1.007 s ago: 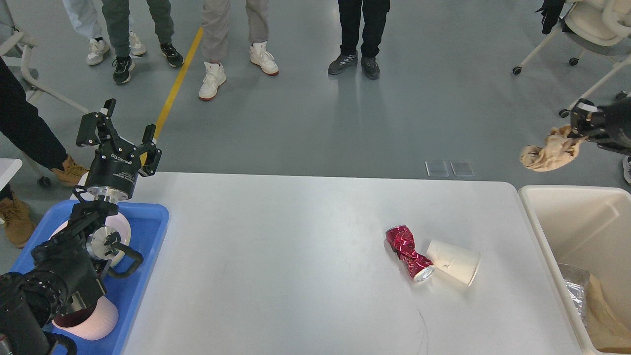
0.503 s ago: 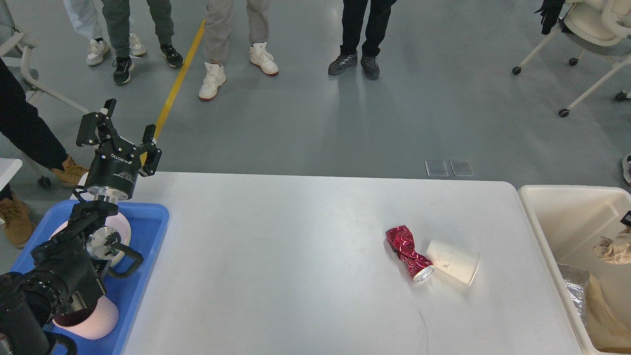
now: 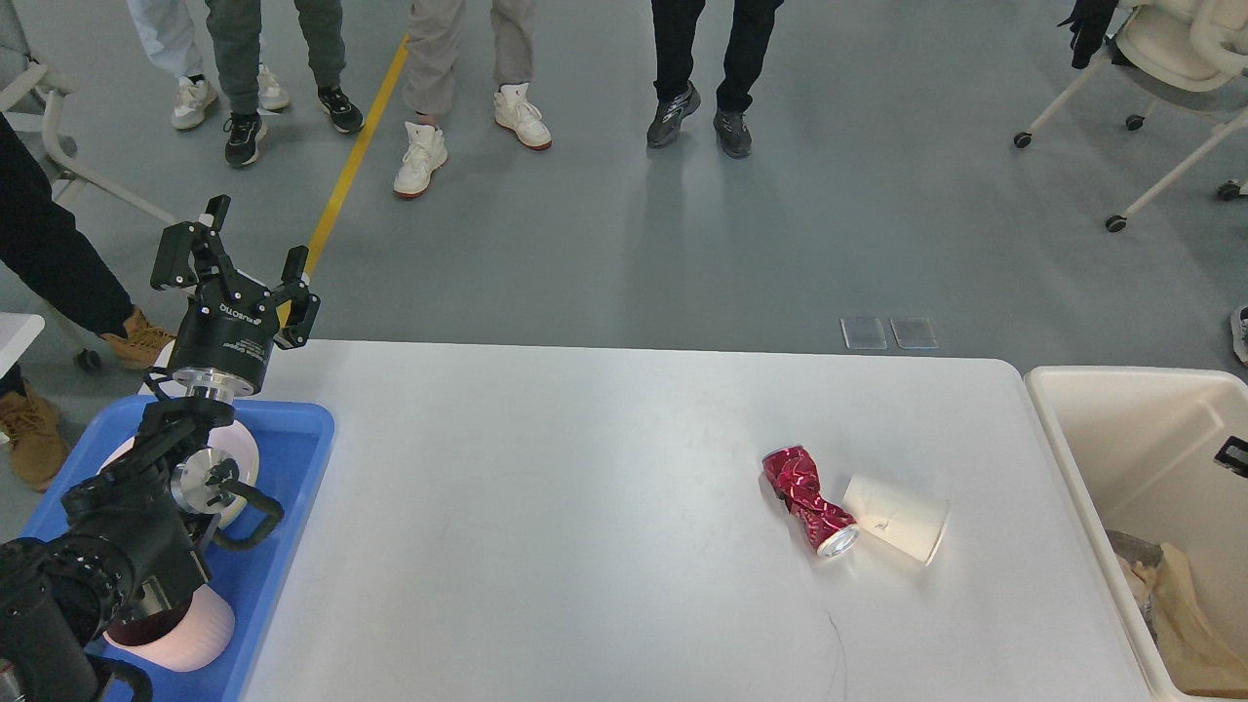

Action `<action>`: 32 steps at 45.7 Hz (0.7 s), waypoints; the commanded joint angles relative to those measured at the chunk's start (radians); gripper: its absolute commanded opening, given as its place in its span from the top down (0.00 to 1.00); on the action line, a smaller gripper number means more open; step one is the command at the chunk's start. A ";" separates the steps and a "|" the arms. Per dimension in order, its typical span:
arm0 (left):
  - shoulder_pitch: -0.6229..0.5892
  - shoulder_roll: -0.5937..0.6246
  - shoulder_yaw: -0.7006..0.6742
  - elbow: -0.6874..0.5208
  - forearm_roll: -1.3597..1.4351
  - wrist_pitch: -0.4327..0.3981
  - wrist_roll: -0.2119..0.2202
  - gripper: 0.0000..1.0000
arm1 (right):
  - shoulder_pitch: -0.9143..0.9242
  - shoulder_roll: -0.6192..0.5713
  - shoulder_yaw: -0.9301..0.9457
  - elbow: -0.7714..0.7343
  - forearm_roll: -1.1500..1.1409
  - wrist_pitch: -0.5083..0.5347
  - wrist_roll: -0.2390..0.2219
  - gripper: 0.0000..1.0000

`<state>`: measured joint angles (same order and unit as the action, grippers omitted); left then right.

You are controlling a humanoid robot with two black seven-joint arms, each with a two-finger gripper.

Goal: Tidy desktop
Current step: 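Lift the brown paper with the right gripper and drop it in the bin, then swing the right gripper back to the red can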

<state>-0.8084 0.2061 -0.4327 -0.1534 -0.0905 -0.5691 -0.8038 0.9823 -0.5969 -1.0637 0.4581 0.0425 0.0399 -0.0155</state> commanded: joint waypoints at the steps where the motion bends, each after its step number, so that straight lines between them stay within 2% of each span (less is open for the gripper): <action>1: 0.000 -0.001 0.000 0.000 0.000 0.000 0.000 0.04 | 0.019 0.034 -0.002 0.002 0.000 0.001 0.002 0.00; 10: 0.000 -0.001 0.000 0.000 0.000 0.000 0.000 0.04 | 0.130 0.124 -0.007 0.005 -0.001 0.008 0.005 0.00; 16: 0.000 -0.001 0.000 0.000 0.000 0.000 0.000 0.04 | 0.278 0.201 -0.009 0.042 0.000 0.043 0.003 0.00; 32: 0.000 -0.001 0.000 0.000 0.000 0.002 0.000 0.04 | 0.689 0.215 -0.028 0.421 0.000 0.207 -0.004 0.00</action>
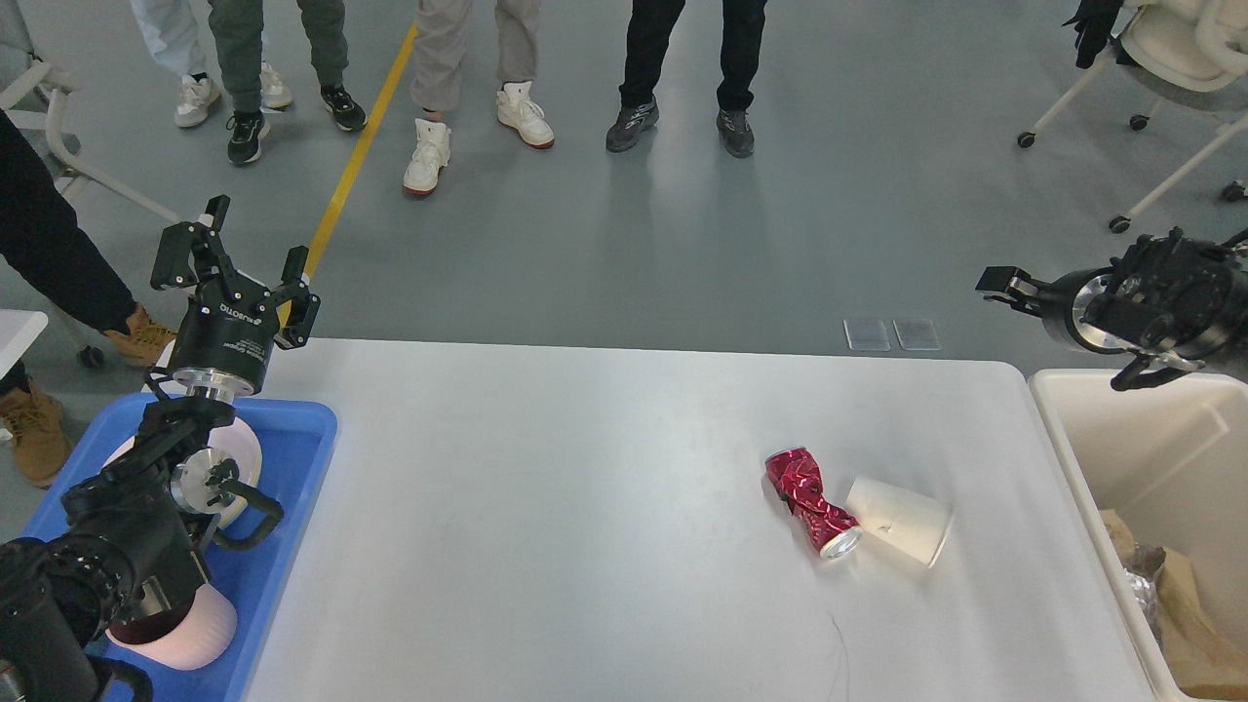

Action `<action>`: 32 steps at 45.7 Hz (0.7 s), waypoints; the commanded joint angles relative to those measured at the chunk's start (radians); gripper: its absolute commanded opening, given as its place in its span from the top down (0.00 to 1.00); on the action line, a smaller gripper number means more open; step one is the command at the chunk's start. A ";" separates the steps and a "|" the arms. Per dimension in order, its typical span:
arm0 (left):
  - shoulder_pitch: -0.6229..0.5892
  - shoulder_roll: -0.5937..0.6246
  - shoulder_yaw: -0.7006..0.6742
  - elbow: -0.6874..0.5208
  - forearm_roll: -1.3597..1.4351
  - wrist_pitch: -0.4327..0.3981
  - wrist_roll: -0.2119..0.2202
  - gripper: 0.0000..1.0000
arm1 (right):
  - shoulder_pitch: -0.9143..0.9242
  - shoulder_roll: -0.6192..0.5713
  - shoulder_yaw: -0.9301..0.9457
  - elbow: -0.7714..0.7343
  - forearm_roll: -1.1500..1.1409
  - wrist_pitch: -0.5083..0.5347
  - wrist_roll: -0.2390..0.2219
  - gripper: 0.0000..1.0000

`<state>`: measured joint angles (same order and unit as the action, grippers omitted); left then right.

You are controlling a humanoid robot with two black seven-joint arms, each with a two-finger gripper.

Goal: Tidy desktop
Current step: 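Swing the right gripper back to the red can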

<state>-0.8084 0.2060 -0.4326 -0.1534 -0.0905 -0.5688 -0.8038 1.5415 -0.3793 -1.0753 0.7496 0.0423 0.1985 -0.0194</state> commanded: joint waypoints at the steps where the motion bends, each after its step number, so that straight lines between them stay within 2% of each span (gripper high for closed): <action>1: 0.000 0.001 0.000 0.000 0.000 0.001 0.000 0.04 | 0.156 -0.004 -0.021 0.155 0.001 0.061 -0.001 0.00; 12: 0.000 0.000 0.000 0.000 0.000 0.000 0.000 0.04 | 0.417 -0.007 -0.087 0.399 0.002 0.177 -0.001 0.00; 20: 0.000 0.000 0.000 0.000 0.000 0.000 0.000 0.04 | 0.523 0.037 -0.101 0.419 0.007 0.334 -0.001 0.00; 27: 0.000 0.000 0.000 0.000 0.000 0.000 0.000 0.04 | 0.506 0.071 -0.097 0.402 0.001 0.322 -0.001 0.00; 32: 0.000 0.001 0.000 0.000 0.000 0.000 0.000 0.04 | 0.418 0.137 -0.100 0.392 -0.008 0.221 -0.001 0.00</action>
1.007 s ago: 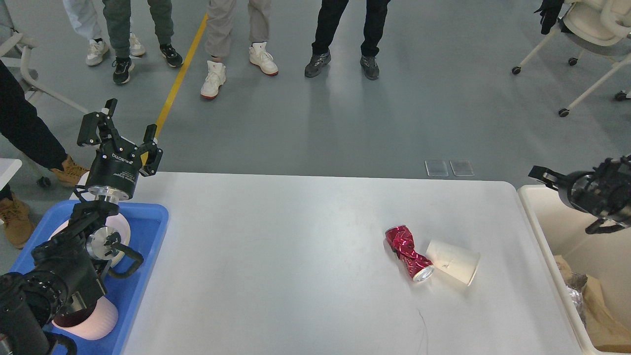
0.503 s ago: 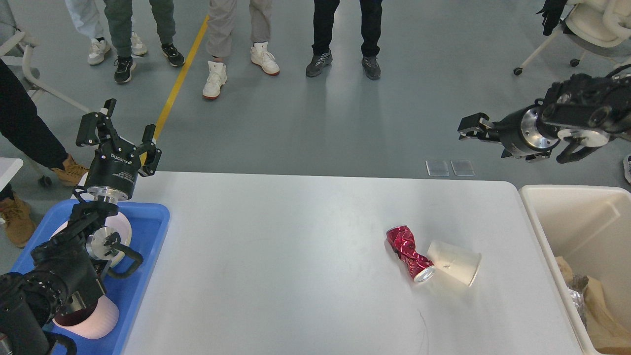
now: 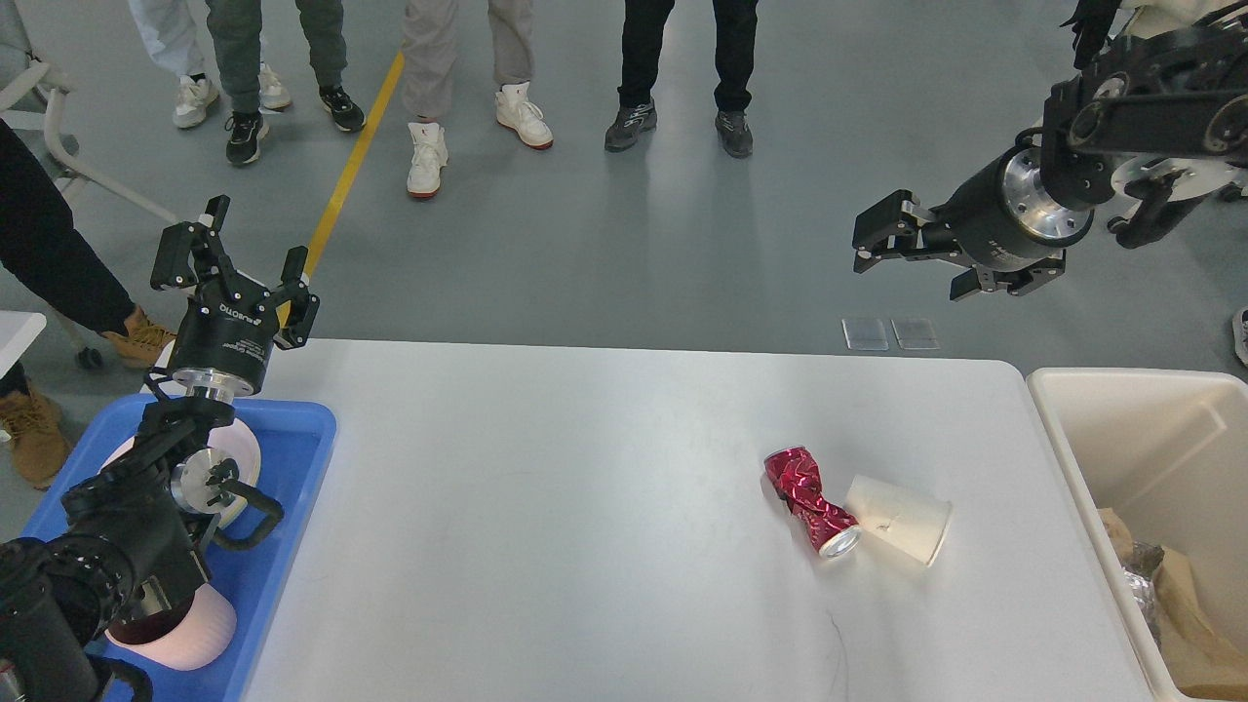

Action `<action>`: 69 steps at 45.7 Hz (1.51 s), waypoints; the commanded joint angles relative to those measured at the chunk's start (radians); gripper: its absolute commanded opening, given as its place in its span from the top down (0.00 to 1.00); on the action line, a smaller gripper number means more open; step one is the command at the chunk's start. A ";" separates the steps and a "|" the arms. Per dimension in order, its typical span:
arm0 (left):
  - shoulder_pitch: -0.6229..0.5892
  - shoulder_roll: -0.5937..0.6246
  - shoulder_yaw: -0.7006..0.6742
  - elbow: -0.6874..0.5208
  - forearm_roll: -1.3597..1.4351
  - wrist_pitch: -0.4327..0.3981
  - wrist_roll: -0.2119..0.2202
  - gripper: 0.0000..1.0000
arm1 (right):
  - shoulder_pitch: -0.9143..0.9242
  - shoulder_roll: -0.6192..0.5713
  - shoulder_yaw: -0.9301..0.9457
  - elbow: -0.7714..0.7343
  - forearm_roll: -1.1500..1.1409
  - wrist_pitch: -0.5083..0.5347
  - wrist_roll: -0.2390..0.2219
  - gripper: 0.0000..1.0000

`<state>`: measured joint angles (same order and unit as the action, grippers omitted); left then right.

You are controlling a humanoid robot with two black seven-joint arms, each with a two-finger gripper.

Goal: Tidy desktop
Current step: 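Swing the right gripper back to the red can, then close the right gripper around the red can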

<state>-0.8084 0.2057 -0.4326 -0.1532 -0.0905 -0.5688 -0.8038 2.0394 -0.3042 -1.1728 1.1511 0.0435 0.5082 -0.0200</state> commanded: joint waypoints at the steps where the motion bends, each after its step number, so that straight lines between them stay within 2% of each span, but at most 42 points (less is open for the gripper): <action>1: 0.000 0.001 0.000 0.000 0.000 0.000 0.000 0.04 | -0.097 0.075 -0.002 -0.010 -0.011 -0.111 0.000 0.00; 5: 0.000 0.001 -0.001 0.000 0.000 0.000 0.000 0.04 | -0.154 0.109 -0.004 -0.008 -0.014 -0.175 0.002 0.00; 13: 0.000 0.001 0.000 0.000 0.000 0.000 0.000 0.04 | -0.229 0.163 0.009 -0.007 -0.089 -0.232 0.006 0.00; 20: 0.000 0.001 0.000 0.000 0.000 0.000 0.000 0.04 | -0.361 0.218 0.002 -0.010 -0.232 -0.448 0.008 0.00; 23: 0.000 0.001 -0.001 0.000 0.000 0.001 0.000 0.04 | -0.412 0.237 0.002 -0.010 -0.293 -0.505 0.008 0.00; 29: 0.000 0.000 0.000 0.000 0.000 0.000 0.000 0.04 | -0.487 0.276 0.004 -0.033 -0.381 -0.516 0.008 0.00; 42: 0.000 0.001 -0.001 0.000 0.000 0.001 0.000 0.04 | -0.608 0.318 0.001 -0.117 -0.410 -0.565 0.008 0.00; 51: 0.000 0.001 0.000 0.000 0.000 0.000 0.000 0.04 | -0.719 0.339 -0.002 -0.235 -0.424 -0.576 0.009 0.00; 69: 0.000 0.000 0.000 0.000 0.000 0.000 0.000 0.04 | -0.803 0.341 -0.002 -0.309 -0.482 -0.626 0.012 0.07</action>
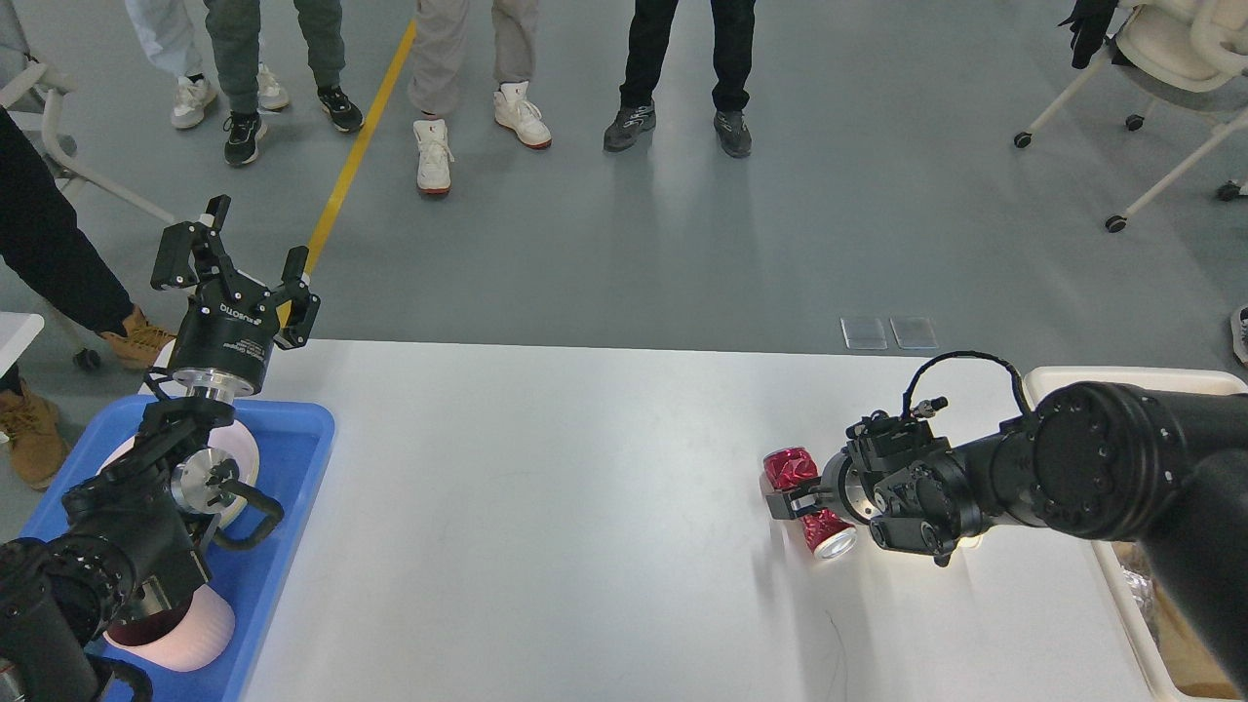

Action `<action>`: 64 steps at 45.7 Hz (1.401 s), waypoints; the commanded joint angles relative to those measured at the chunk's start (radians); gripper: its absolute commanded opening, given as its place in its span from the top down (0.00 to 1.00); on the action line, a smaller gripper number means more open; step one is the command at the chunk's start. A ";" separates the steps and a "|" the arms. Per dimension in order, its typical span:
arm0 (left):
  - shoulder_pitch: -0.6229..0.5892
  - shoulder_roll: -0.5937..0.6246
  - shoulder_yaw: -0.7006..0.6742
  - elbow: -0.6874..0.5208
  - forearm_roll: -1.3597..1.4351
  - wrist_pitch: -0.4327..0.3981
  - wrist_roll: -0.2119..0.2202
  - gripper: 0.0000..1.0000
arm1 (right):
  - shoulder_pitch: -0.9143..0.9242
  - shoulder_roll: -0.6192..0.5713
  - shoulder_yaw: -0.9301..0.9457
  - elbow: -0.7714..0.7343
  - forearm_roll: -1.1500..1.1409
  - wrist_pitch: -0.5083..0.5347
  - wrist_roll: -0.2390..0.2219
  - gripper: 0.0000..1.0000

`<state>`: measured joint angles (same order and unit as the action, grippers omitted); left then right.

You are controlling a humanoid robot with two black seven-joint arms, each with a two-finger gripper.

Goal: Tidy desktop
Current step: 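Close the right gripper around the red can, then lift the red can with the right gripper and drop it in the bin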

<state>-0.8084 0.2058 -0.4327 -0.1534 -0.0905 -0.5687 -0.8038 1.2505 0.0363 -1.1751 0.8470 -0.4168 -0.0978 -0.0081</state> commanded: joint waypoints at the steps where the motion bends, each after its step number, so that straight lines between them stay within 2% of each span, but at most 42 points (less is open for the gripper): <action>1: 0.000 0.001 0.000 0.000 0.000 0.000 0.000 0.04 | -0.016 0.000 0.000 -0.006 -0.022 -0.020 0.000 0.07; 12: 0.000 0.000 0.000 0.000 0.000 0.000 0.000 0.04 | -0.028 0.005 0.000 -0.013 -0.022 -0.020 0.000 0.16; 21: 0.000 0.001 0.000 0.000 0.000 0.000 0.000 0.04 | -0.031 0.005 0.000 -0.011 -0.023 -0.020 0.000 0.40; 34: 0.000 0.000 0.000 0.000 0.000 0.000 0.000 0.04 | -0.049 0.007 -0.001 -0.013 -0.023 -0.020 0.000 0.41; 42: 0.000 0.000 0.000 0.000 0.000 0.001 0.000 0.04 | -0.030 0.011 -0.001 0.000 -0.028 -0.020 0.000 0.67; 50: 0.000 0.000 0.000 0.000 0.000 0.000 0.000 0.04 | 0.033 0.004 0.002 0.035 -0.028 -0.019 0.002 0.83; 57: 0.000 0.000 0.000 0.000 0.000 0.000 0.000 0.04 | 0.081 -0.004 0.006 0.084 -0.028 -0.017 0.002 0.96; 64: 0.000 0.000 0.000 0.000 0.000 0.001 0.000 0.04 | 0.182 -0.055 0.037 0.165 -0.028 -0.019 0.003 0.99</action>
<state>-0.8084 0.2062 -0.4327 -0.1532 -0.0905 -0.5689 -0.8038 1.3591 0.0169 -1.1617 0.9537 -0.4449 -0.1151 -0.0060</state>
